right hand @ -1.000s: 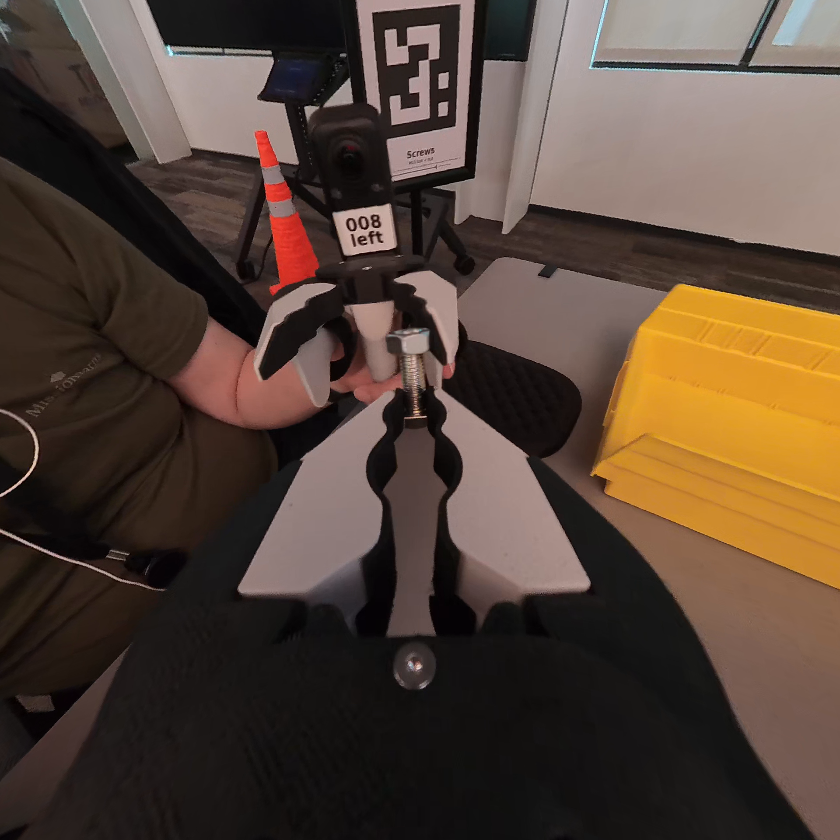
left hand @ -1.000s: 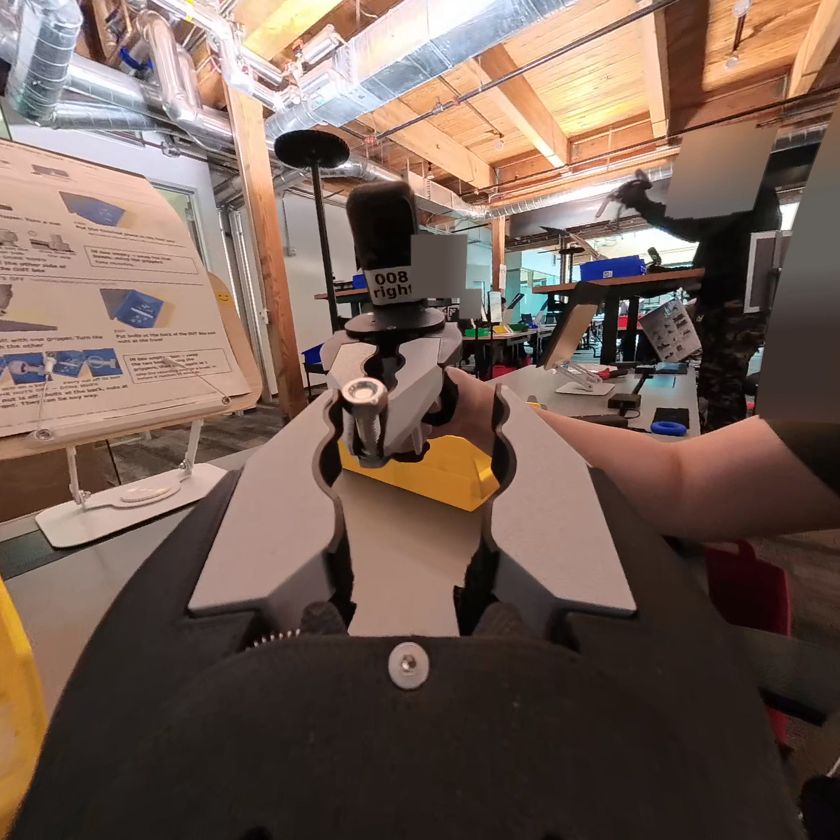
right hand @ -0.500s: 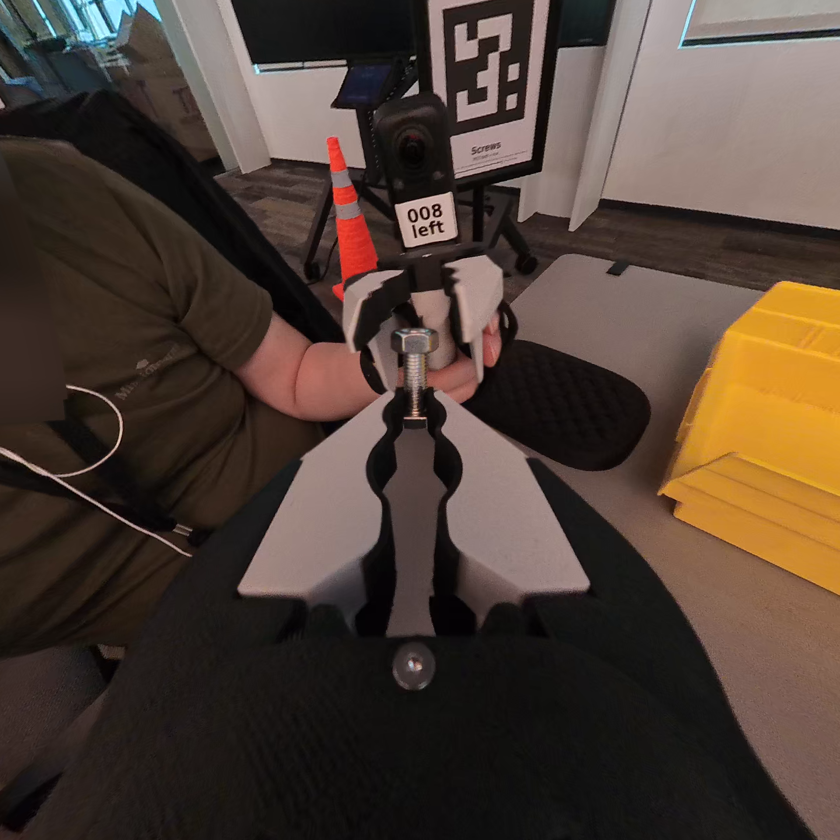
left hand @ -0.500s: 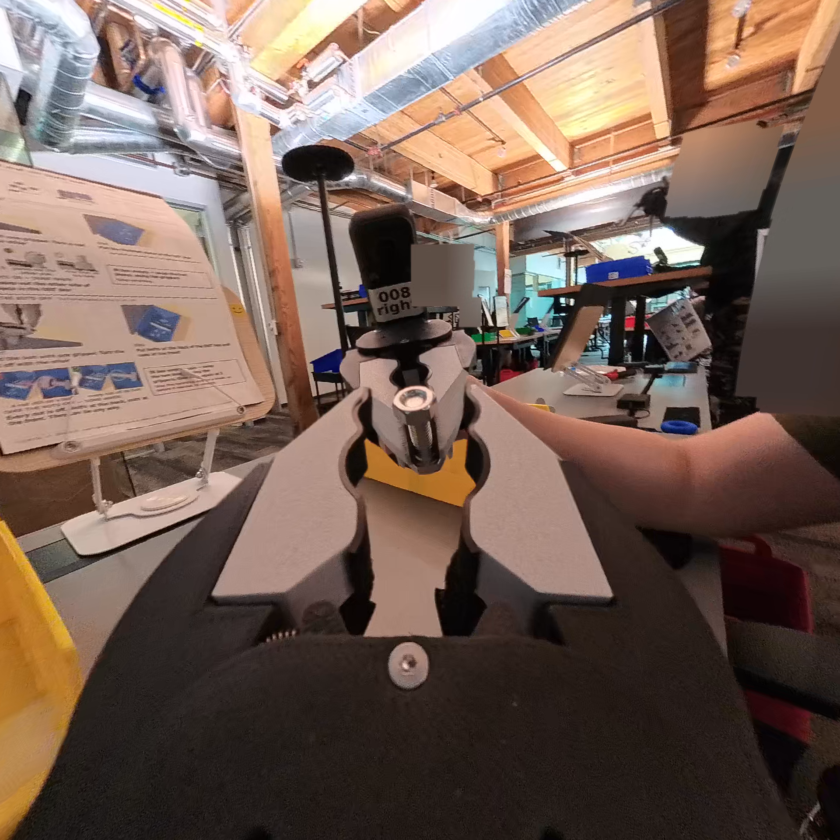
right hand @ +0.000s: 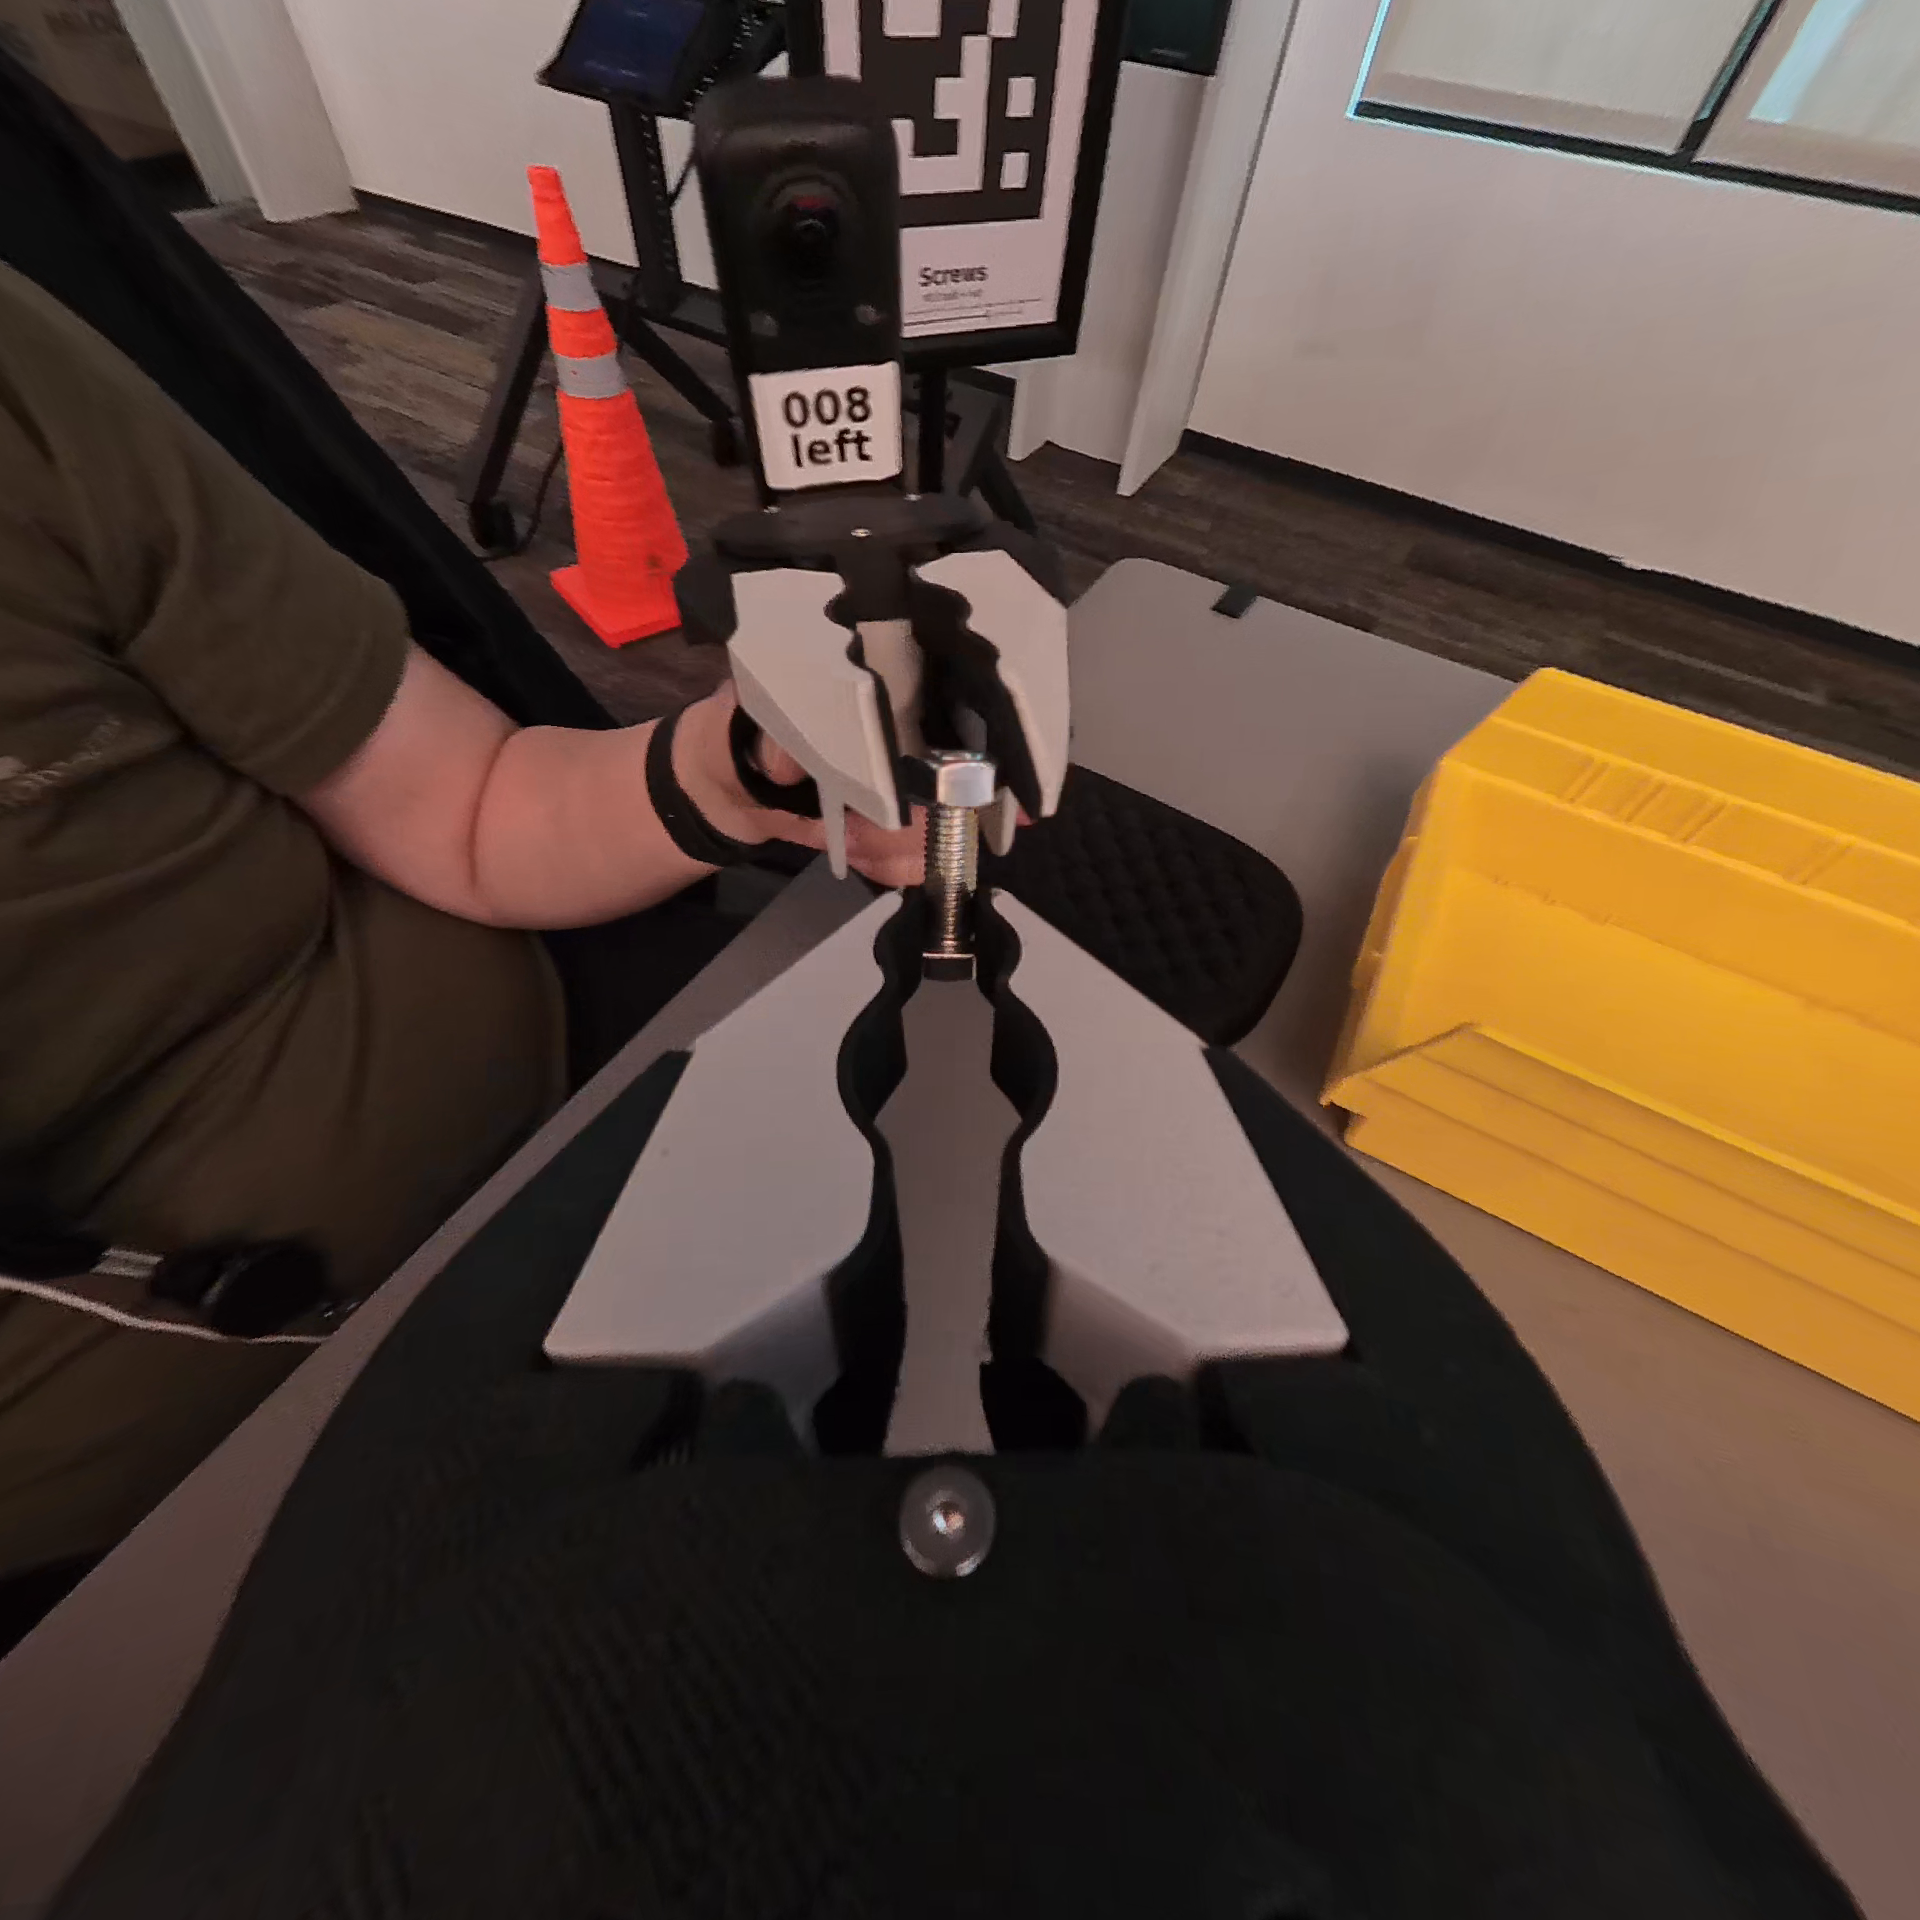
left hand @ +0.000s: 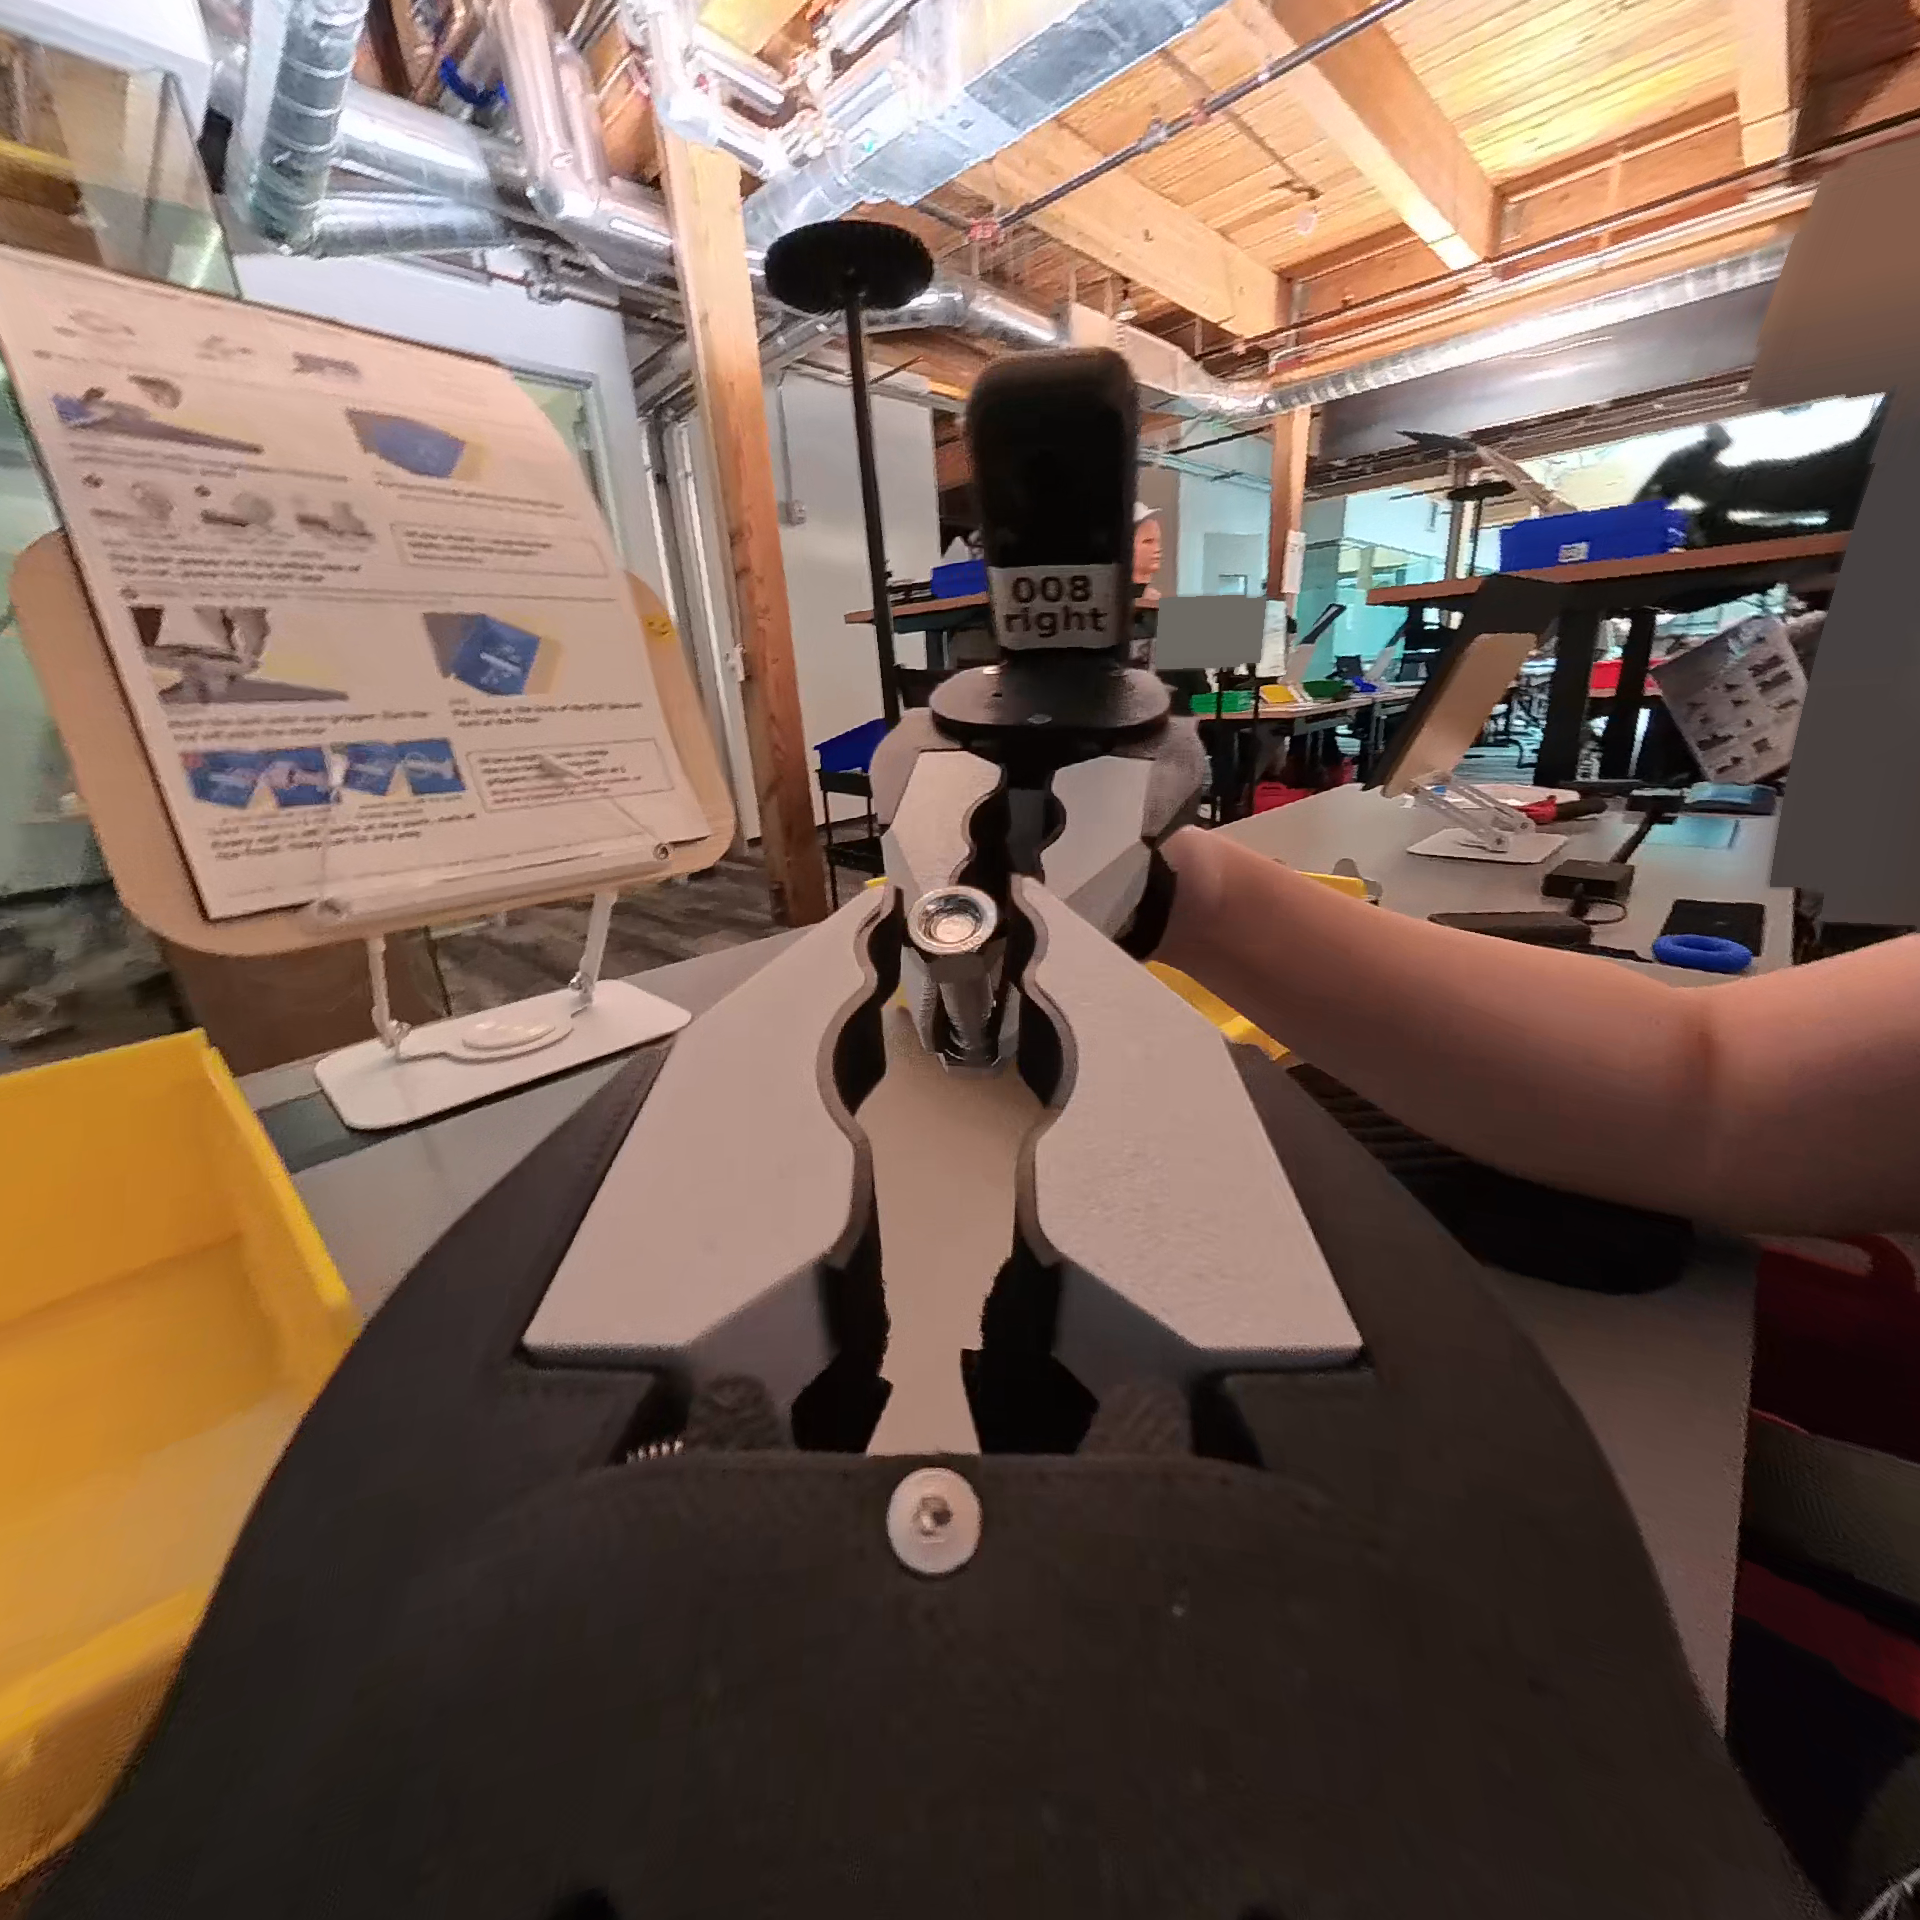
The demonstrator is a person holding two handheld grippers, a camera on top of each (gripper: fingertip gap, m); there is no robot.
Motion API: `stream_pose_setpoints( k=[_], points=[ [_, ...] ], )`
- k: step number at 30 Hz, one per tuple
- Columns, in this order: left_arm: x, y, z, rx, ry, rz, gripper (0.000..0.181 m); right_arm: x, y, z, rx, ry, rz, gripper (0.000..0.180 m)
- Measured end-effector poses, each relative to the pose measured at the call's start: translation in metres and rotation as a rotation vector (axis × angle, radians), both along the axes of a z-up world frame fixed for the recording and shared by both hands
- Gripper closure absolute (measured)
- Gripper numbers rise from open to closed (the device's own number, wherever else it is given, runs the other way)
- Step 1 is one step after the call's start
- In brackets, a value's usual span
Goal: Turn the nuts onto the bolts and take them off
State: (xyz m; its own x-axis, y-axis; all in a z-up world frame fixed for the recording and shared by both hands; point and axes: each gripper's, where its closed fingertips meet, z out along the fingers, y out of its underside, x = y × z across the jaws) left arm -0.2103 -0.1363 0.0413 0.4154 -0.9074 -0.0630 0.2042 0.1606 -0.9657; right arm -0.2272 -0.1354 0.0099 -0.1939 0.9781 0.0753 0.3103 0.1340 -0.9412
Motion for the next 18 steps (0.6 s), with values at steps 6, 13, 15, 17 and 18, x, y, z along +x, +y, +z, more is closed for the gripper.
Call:
stream_pose_setpoints(
  k=[6,13,15,17,18],
  points=[
    [0.001,0.010,0.002,-0.027,0.000,0.028,0.139,0.005,0.006,0.006,-0.064,0.037,-0.008,0.172],
    [0.017,-0.017,0.011,0.041,0.043,-0.155,0.159,0.025,-0.024,0.027,-0.197,0.081,0.179,0.172],
    [0.022,-0.024,0.010,0.063,0.070,-0.189,0.168,0.025,-0.024,0.026,-0.187,0.073,0.174,0.172],
    [0.026,-0.022,0.008,0.083,0.099,-0.163,0.172,0.025,-0.023,0.026,-0.180,0.073,0.168,0.172],
    [0.026,-0.020,0.009,0.093,0.105,-0.144,0.173,0.025,-0.021,0.026,-0.173,0.078,0.157,0.172]
  ],
)
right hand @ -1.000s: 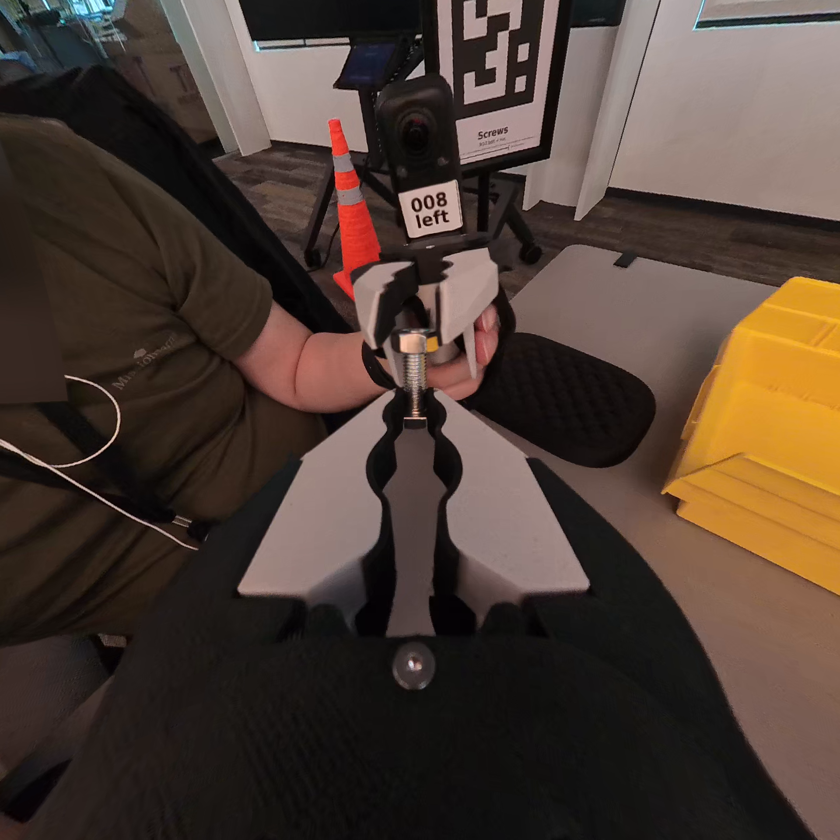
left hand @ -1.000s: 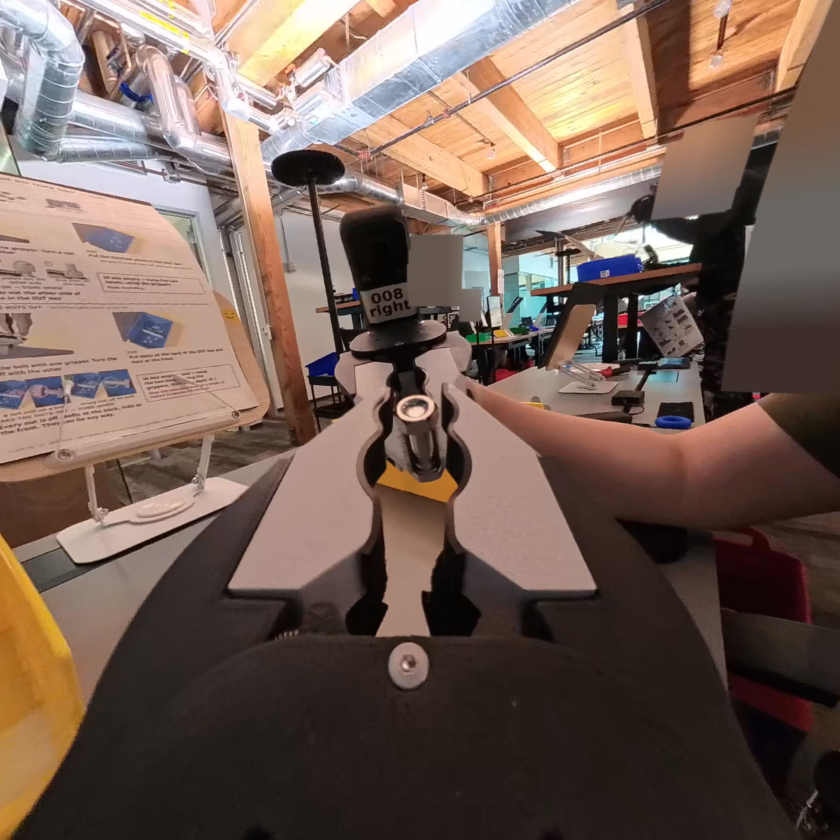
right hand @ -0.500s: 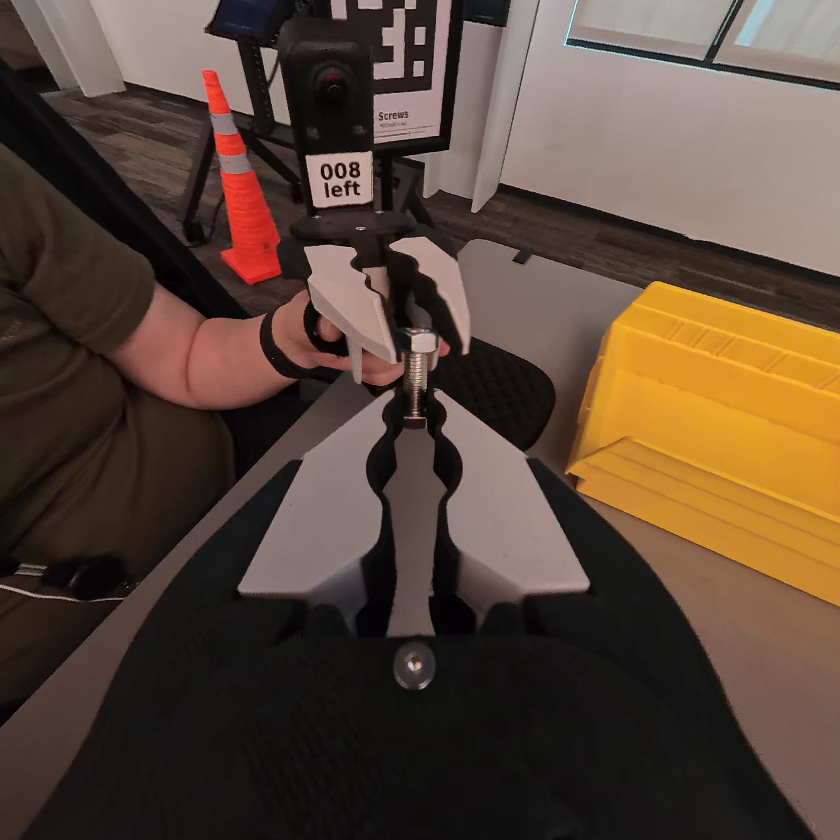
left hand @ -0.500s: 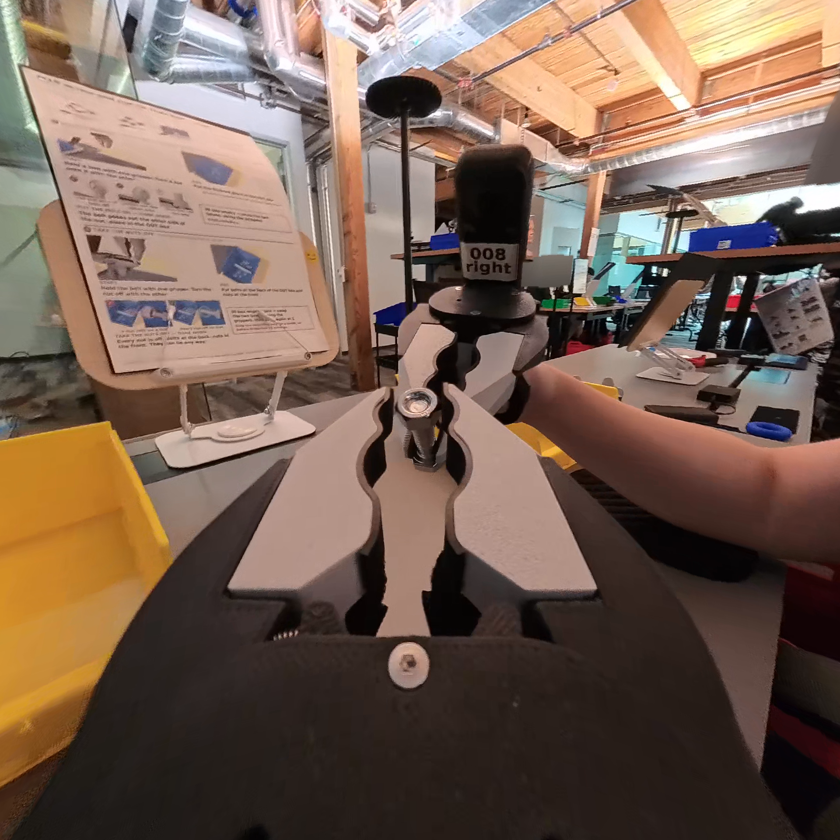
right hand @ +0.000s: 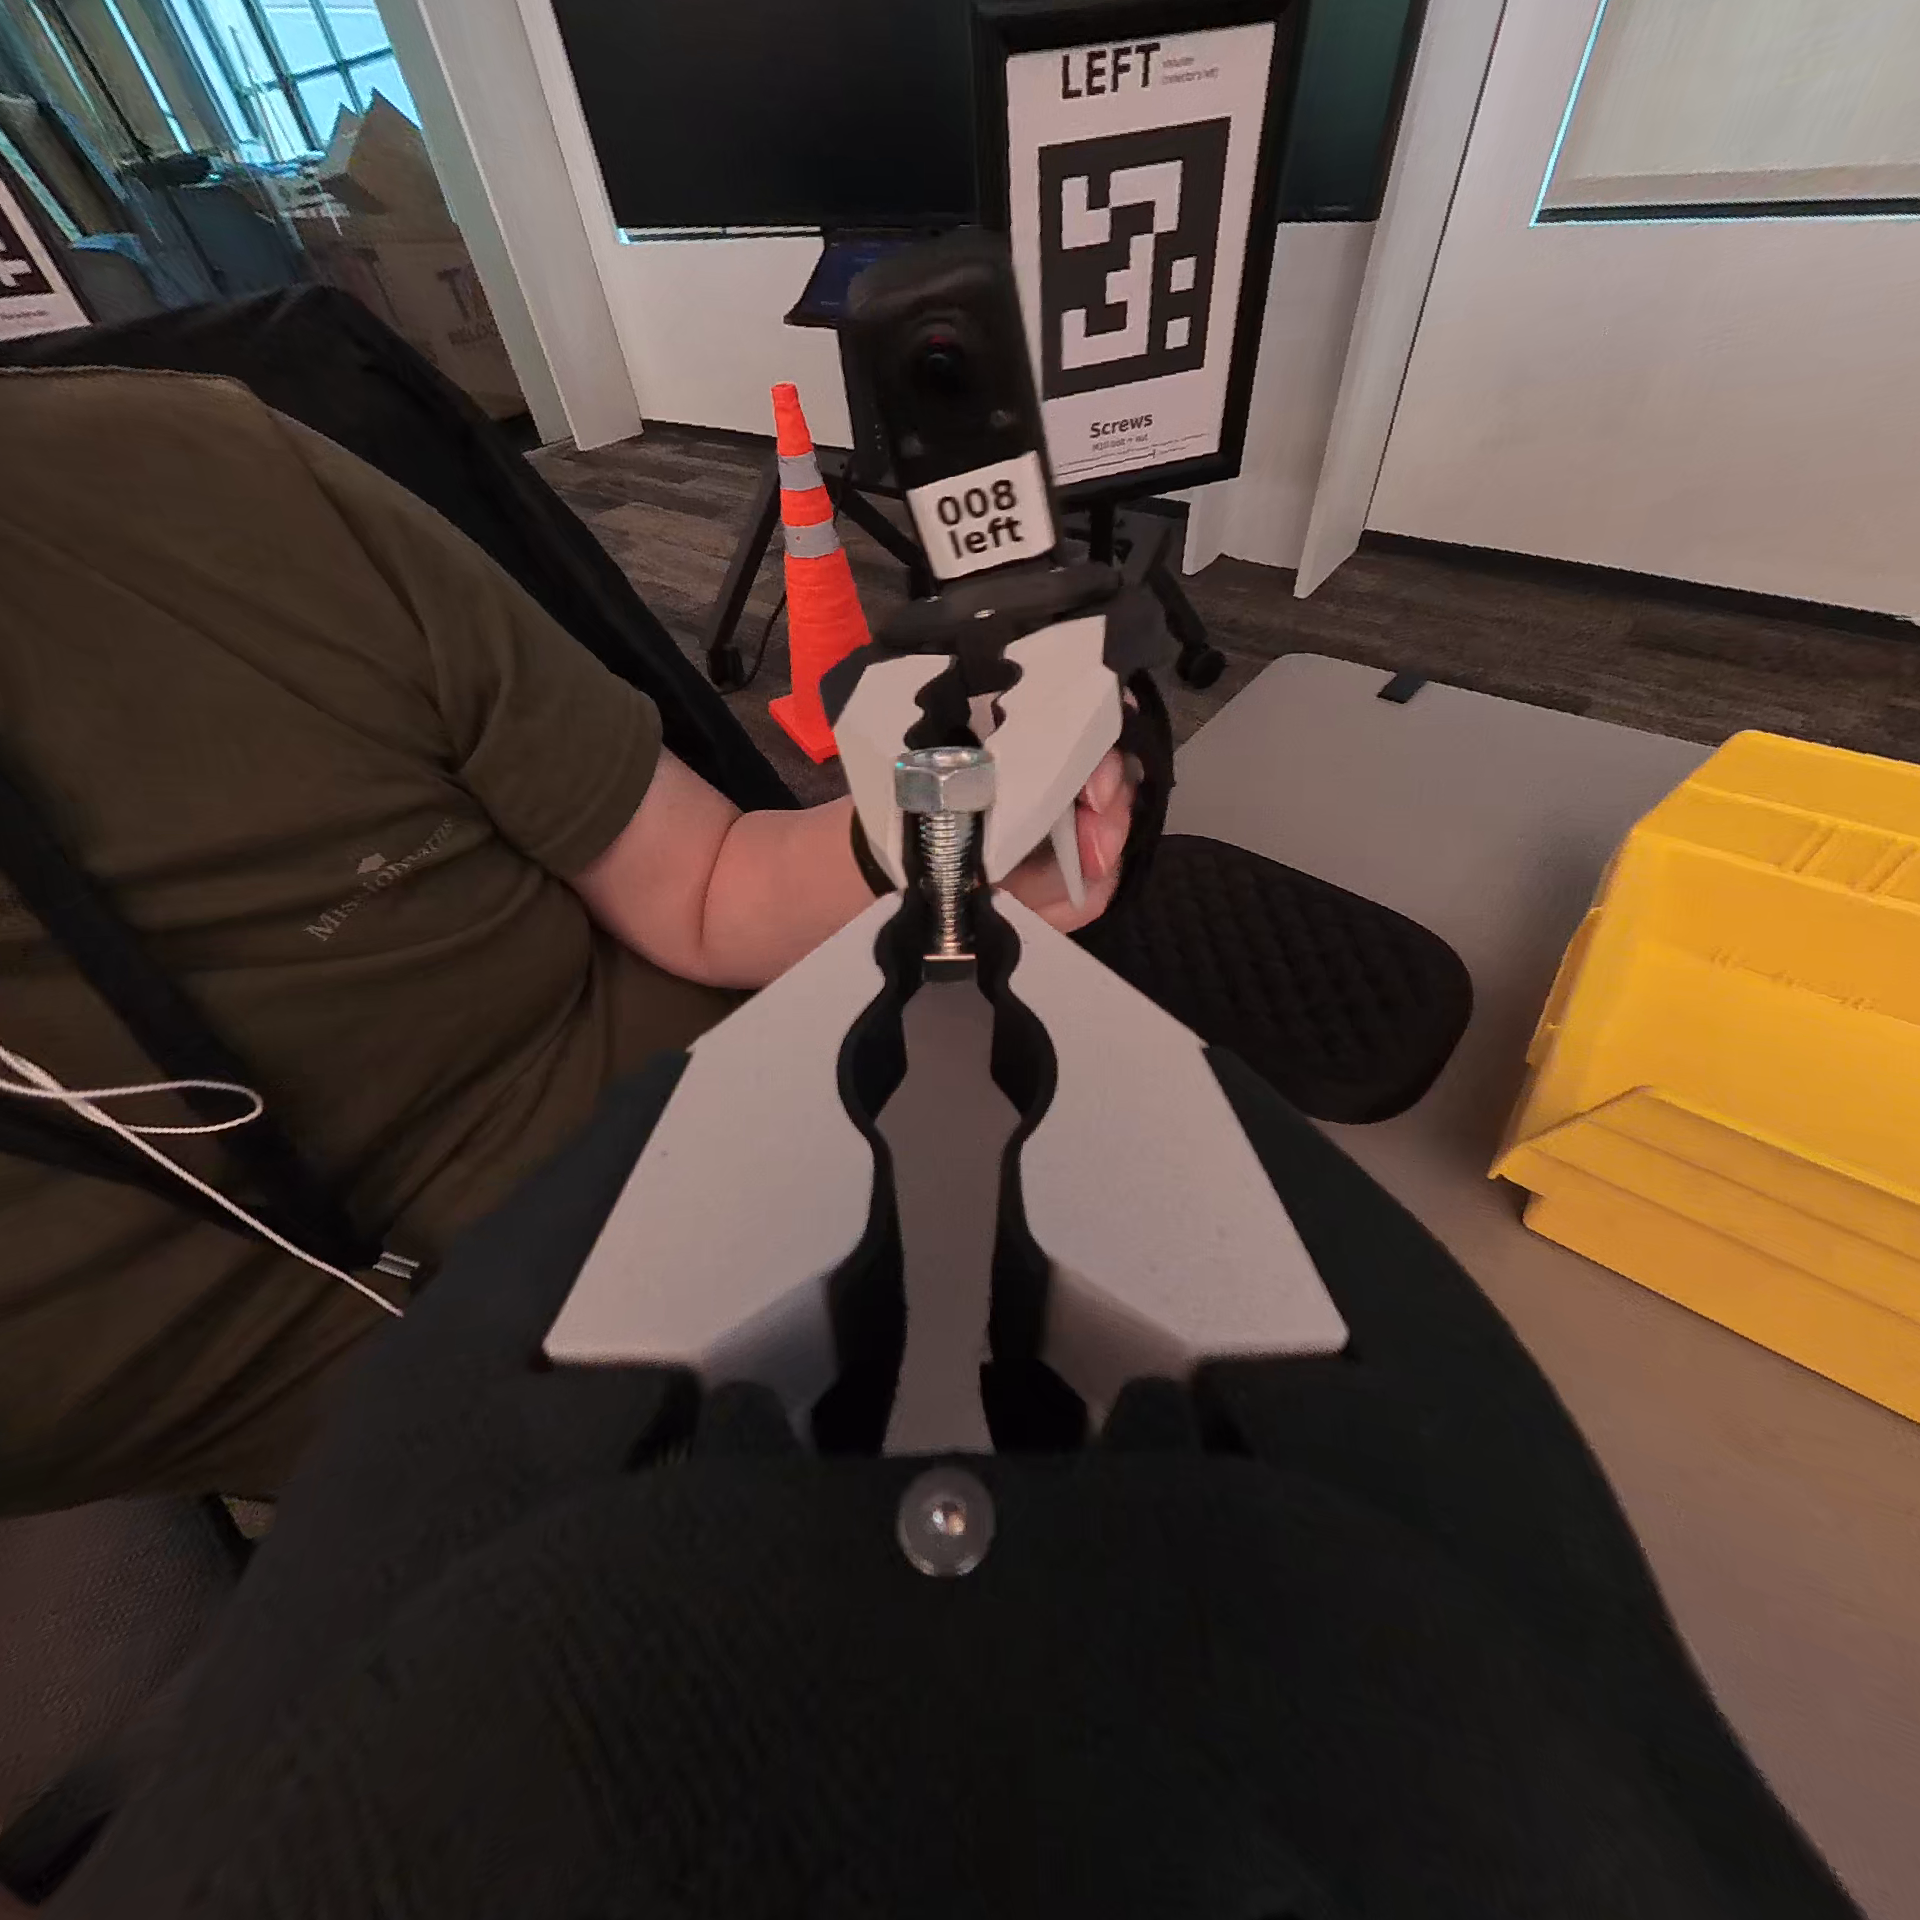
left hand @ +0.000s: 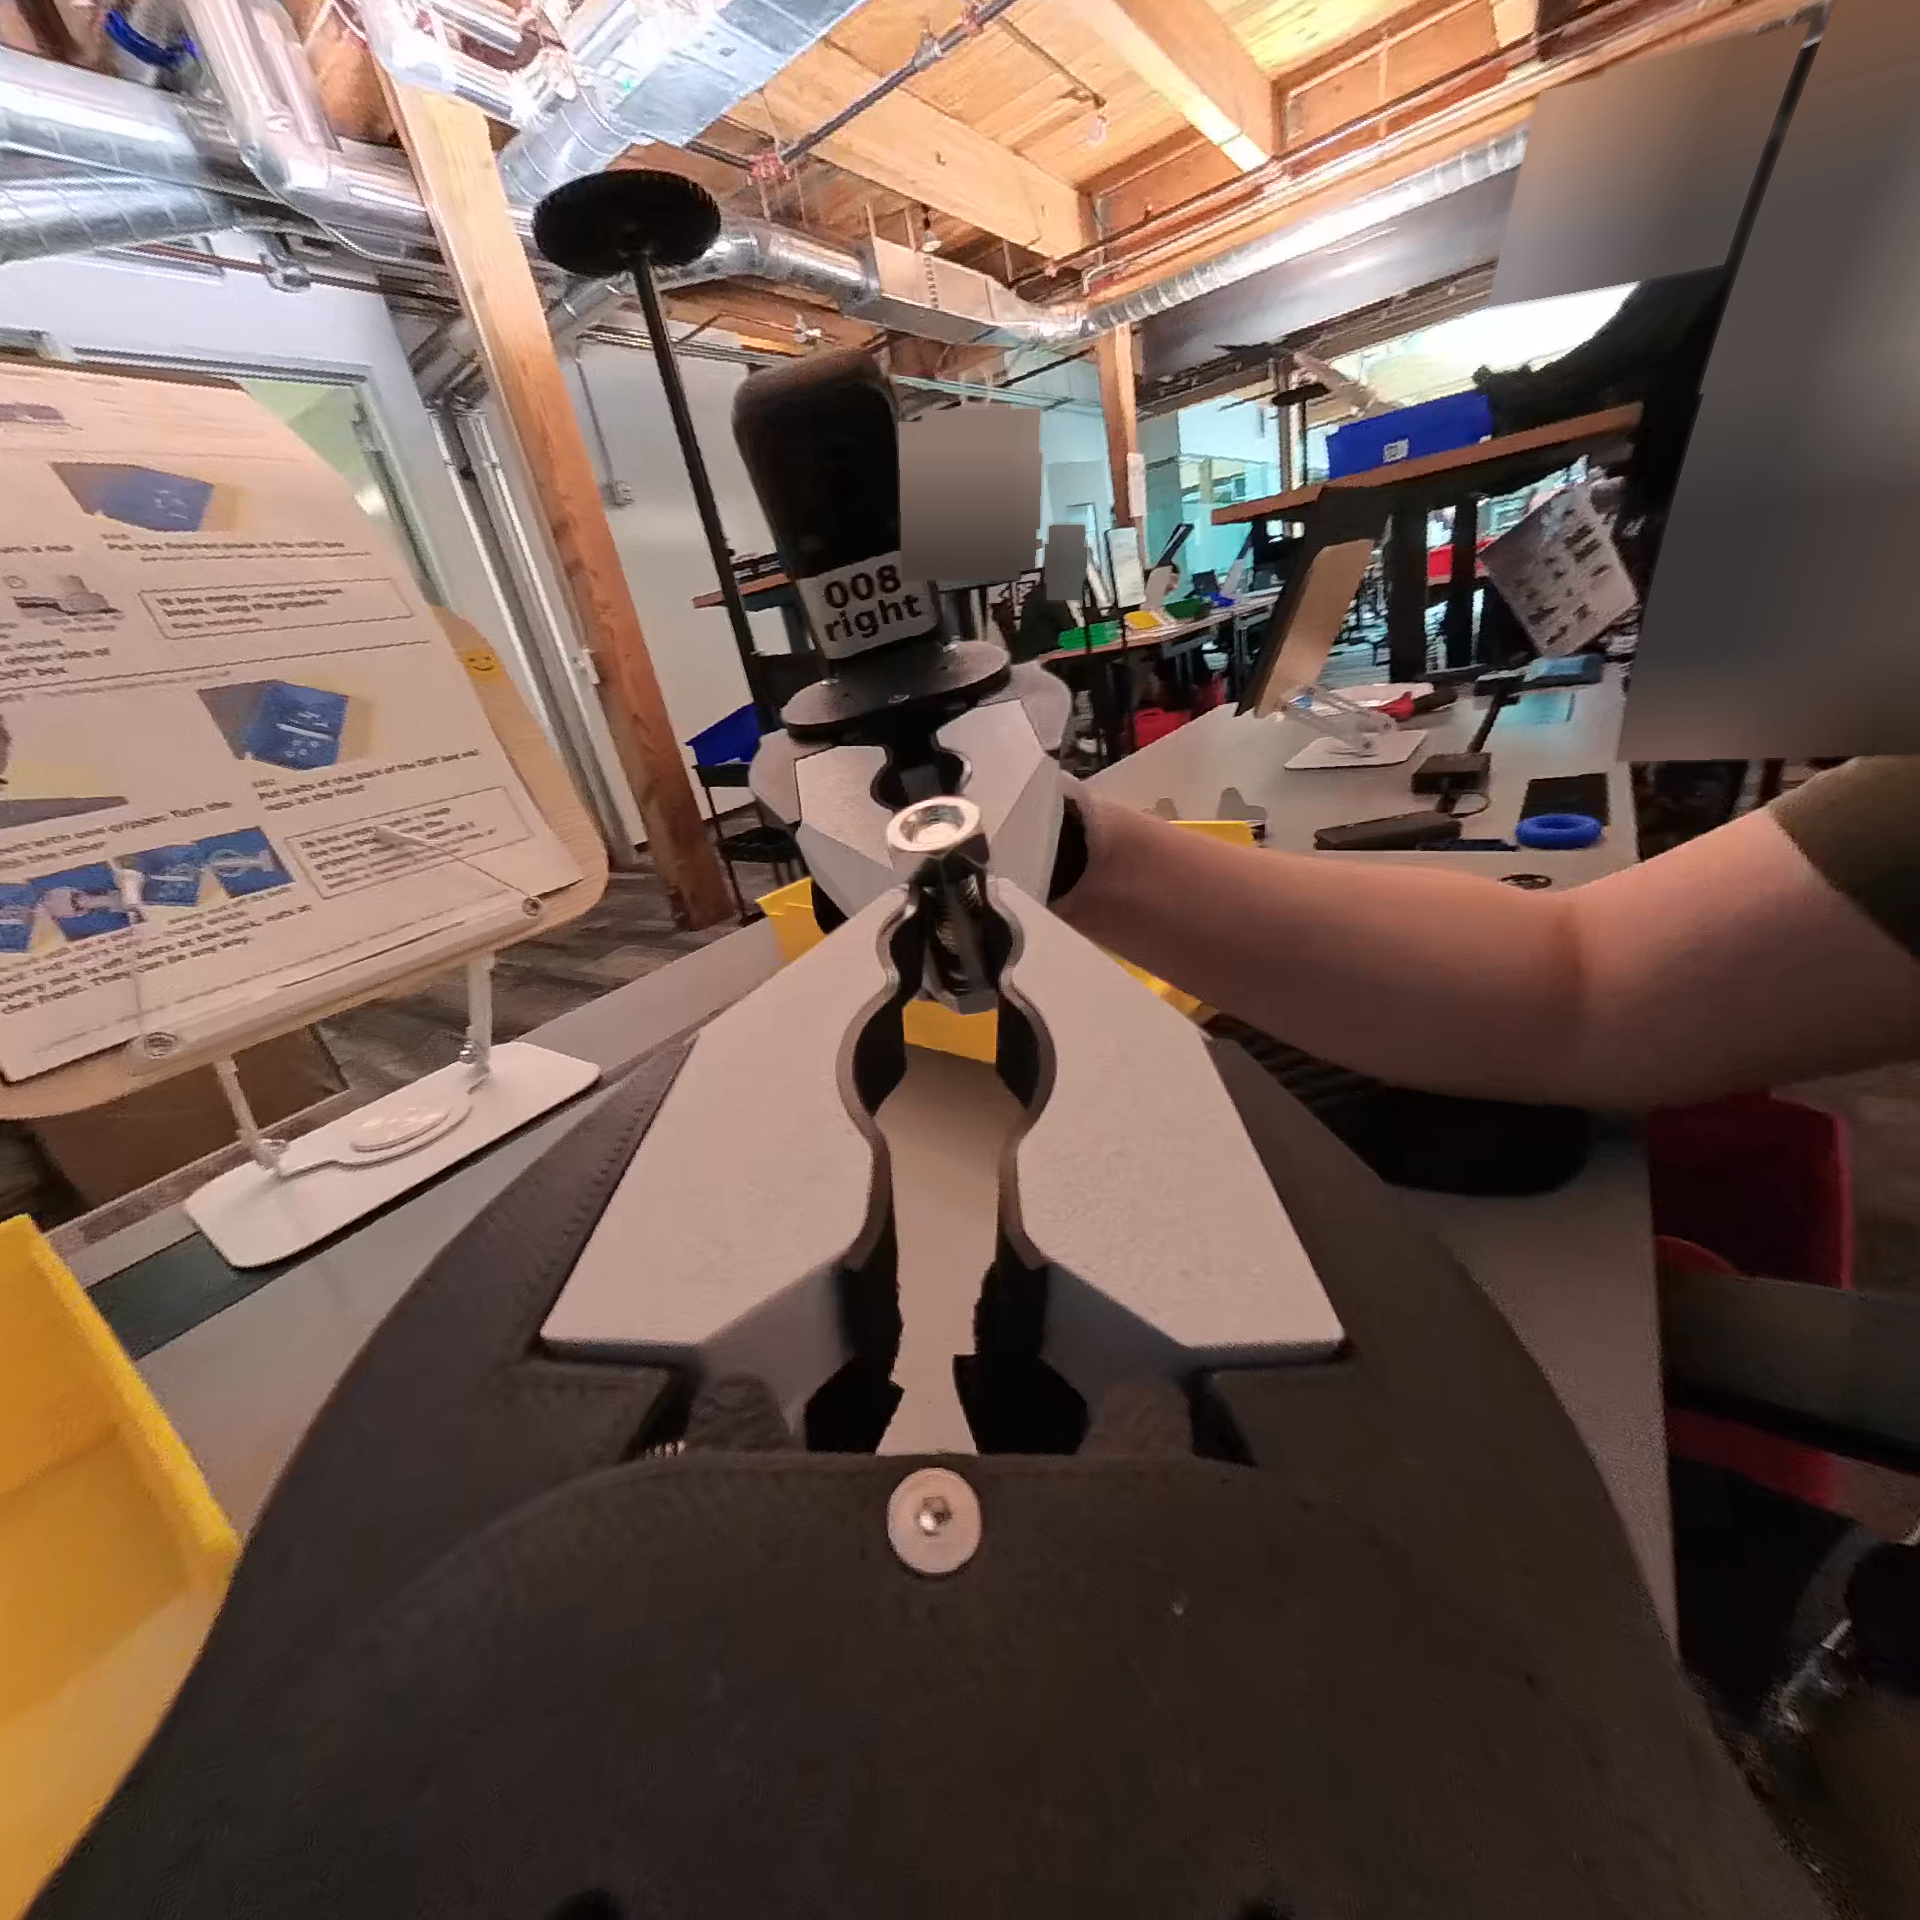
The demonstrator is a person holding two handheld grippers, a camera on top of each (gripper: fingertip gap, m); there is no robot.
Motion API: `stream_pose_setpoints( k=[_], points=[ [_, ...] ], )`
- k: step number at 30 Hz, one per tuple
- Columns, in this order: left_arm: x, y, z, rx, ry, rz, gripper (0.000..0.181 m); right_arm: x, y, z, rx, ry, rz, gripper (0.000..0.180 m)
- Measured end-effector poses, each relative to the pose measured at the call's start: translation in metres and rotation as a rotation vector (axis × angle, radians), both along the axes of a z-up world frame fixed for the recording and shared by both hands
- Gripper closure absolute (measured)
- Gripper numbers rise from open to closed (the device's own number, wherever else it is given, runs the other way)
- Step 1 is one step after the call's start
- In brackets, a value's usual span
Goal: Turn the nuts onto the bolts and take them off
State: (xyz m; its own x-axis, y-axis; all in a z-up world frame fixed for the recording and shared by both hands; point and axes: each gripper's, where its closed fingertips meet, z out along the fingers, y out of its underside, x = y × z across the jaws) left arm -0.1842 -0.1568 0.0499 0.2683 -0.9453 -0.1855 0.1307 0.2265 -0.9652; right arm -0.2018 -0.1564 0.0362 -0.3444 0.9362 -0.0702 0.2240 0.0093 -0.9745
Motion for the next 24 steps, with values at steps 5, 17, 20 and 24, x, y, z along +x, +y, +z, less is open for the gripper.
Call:
stream_pose_setpoints(
  k=[5,17,20,24],
  points=[
    [-0.001,0.010,0.005,-0.037,-0.029,0.046,0.173,-0.001,0.012,0.006,0.063,0.035,-0.079,0.172],
    [-0.015,0.059,0.029,-0.155,-0.169,0.322,0.173,-0.013,0.065,0.032,0.448,0.221,-0.548,0.172],
    [-0.015,0.062,0.029,-0.120,-0.147,0.371,0.170,-0.013,0.067,0.031,0.404,0.216,-0.543,0.173],
    [-0.012,0.049,0.032,-0.093,-0.142,0.276,0.141,-0.006,0.060,0.036,0.227,0.251,-0.433,0.172]
  ],
)
